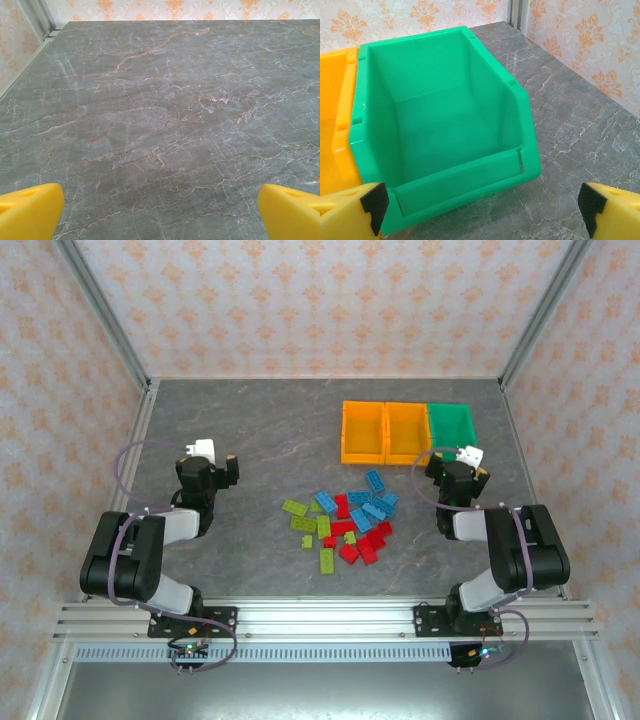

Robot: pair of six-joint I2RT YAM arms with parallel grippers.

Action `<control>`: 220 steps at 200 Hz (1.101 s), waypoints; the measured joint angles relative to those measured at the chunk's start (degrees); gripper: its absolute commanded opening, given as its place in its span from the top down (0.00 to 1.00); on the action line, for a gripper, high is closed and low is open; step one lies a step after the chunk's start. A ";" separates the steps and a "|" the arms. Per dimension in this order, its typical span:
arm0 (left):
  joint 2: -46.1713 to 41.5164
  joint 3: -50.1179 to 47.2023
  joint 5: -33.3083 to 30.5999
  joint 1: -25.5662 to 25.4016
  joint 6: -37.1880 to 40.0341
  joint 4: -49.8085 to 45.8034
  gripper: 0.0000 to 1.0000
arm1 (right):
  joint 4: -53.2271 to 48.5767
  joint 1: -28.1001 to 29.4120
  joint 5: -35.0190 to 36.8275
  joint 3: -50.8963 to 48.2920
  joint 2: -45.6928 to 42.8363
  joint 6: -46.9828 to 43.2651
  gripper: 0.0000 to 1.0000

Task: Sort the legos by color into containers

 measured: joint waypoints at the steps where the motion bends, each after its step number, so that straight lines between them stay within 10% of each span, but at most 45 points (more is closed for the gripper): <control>1: 0.00 0.00 0.00 0.00 0.02 -0.02 0.00 | 0.00 0.00 0.00 0.00 0.00 0.02 0.01; 135: 0.00 0.00 -0.02 -0.02 0.02 -0.02 0.00 | -3.10 0.76 0.79 -0.07 -2.69 -0.22 0.01; 182: -14.82 -0.50 -3.82 -3.78 -0.63 -9.97 0.00 | -39.98 2.84 -1.22 11.32 -34.60 16.33 0.01; 220: -32.02 6.40 -4.39 -13.94 -4.66 -28.13 0.00 | -62.29 5.35 -18.47 21.11 -37.03 25.86 0.01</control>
